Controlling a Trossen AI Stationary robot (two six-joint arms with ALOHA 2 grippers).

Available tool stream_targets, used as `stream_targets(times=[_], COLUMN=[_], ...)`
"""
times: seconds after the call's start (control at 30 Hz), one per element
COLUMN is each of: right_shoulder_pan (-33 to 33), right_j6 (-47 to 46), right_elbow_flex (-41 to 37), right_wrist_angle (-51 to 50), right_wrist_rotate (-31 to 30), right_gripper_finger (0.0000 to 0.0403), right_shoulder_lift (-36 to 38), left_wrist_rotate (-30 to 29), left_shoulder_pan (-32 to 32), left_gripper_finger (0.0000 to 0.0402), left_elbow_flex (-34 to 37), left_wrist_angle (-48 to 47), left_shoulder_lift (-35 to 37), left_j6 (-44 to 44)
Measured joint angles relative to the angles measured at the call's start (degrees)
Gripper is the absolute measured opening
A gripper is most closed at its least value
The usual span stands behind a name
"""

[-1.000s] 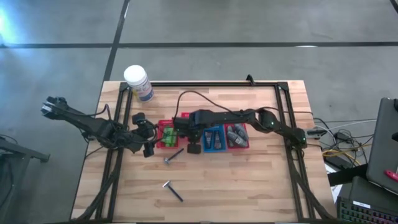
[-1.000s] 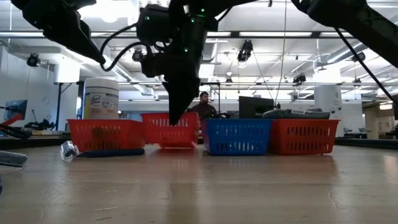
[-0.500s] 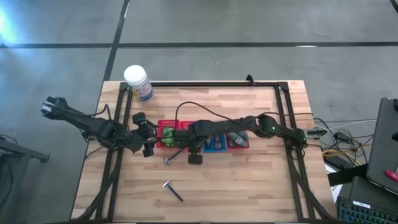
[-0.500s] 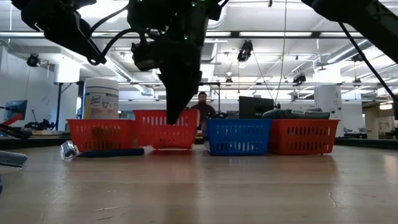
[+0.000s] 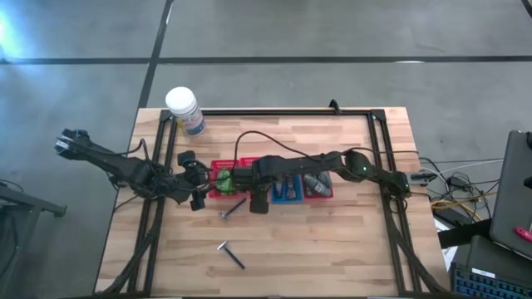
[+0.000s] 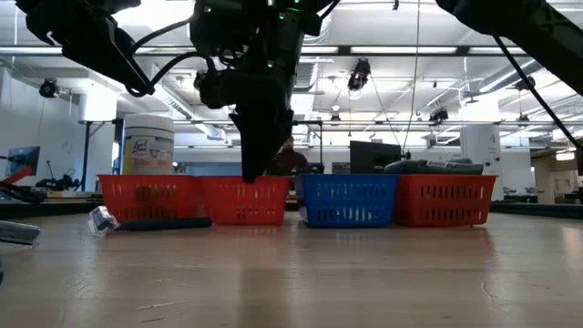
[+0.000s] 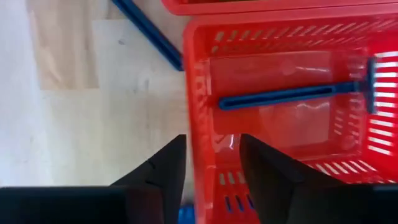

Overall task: Pick & Place Travel size toiletries
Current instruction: Put the blue razor into the middle red bin

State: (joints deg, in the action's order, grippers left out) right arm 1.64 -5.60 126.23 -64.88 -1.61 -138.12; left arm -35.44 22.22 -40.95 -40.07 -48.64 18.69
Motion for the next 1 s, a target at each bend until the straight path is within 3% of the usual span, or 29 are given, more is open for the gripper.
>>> stream_targets(times=[0.23, 0.43, 0.53, 0.73, 1.0], right_shoulder_pan=[1.1, 3.2, 3.6, 4.8, 9.0], right_j6=[1.7, 12.1, 15.0, 12.0, 6.2], right_elbow_flex=[-0.1, 0.0, 0.0, 0.0, -0.1], right_wrist_angle=[0.5, 3.9, 4.2, 4.1, 1.1], right_wrist_rotate=[0.0, 0.1, 0.1, -2.6, -4.2], right_gripper_finger=[0.0184, 0.0233, 0.0259, 0.0303, 0.0322], right_shoulder_lift=[1.2, 4.1, 4.5, 5.3, 5.8], left_wrist_rotate=[0.0, 0.8, 3.9, 8.2, 8.3], left_shoulder_pan=[0.0, 0.0, 0.3, 2.1, 12.5], left_gripper_finger=[0.0273, 0.0273, 0.0273, 0.0273, 0.0273], left_elbow_flex=[0.0, 0.0, 0.0, 0.0, 0.0], left_wrist_angle=[0.4, -0.4, -0.6, -1.4, -1.5], left_shoulder_lift=[0.0, 0.1, 0.1, 0.2, -0.5], left_j6=[-0.3, -1.1, -0.9, 2.6, 9.8])
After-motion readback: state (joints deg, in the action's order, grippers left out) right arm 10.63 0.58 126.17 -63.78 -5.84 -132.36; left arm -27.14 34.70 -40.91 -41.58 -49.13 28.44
